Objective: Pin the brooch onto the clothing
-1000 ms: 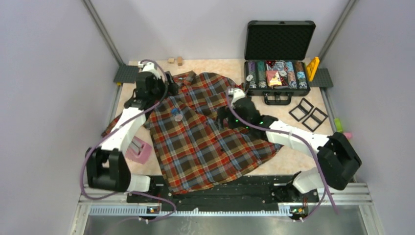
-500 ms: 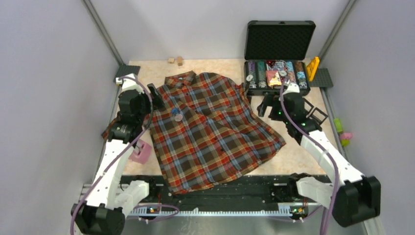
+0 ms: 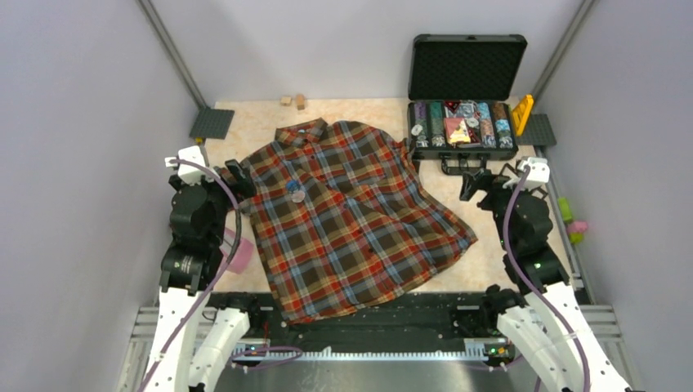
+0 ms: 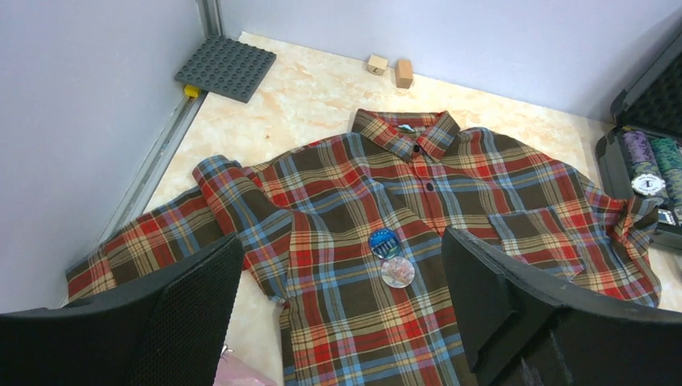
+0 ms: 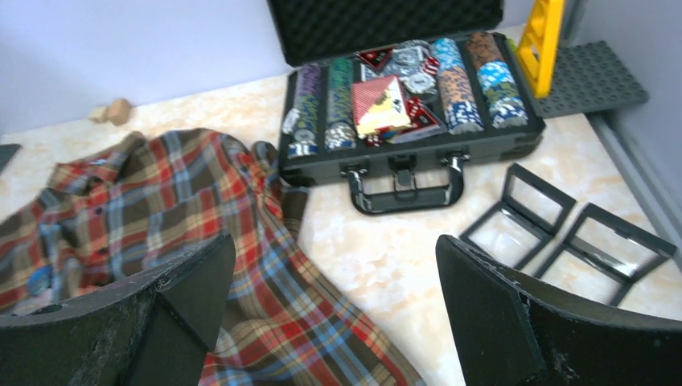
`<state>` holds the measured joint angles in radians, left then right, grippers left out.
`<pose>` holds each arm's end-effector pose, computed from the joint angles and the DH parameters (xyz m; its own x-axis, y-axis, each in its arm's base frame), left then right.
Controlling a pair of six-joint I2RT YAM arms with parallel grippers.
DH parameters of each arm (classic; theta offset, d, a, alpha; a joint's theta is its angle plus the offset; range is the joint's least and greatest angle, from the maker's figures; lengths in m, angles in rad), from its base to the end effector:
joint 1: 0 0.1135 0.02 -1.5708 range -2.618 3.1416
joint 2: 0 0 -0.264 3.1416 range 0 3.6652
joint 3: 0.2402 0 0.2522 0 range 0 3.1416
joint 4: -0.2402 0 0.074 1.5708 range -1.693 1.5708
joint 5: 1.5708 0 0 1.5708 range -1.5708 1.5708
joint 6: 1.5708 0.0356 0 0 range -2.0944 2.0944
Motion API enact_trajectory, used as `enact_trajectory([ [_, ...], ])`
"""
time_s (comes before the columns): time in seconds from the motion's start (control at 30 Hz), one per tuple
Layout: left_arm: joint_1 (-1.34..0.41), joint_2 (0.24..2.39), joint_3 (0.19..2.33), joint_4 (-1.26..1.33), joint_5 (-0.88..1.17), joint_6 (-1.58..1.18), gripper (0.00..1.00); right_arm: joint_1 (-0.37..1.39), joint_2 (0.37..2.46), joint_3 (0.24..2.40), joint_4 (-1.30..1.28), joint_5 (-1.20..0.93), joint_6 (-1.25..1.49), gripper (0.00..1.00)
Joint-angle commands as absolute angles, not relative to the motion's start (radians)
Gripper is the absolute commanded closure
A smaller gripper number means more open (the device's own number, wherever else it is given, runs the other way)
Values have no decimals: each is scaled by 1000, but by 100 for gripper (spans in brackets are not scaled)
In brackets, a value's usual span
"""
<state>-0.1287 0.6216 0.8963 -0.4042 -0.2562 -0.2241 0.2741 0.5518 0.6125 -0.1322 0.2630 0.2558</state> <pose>0.1325 -0.0080 0.3774 -0.0971 -0.2042 -0.9741 -0.1504 0.9705 -0.1885 0.1413 0.0301 0.3189 -0.0695 0.2343 -0.9697 0.0061 0.9721 0.2344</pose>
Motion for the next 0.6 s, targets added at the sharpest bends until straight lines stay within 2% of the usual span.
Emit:
enact_trajectory([
  [0.0, -126, 595, 866, -344, -281, -204, 3, 269, 510, 572, -86, 336, 206, 1],
  [0.57, -126, 607, 866, -351, -251, -199, 2, 270, 517, 571, -83, 326, 200, 1],
])
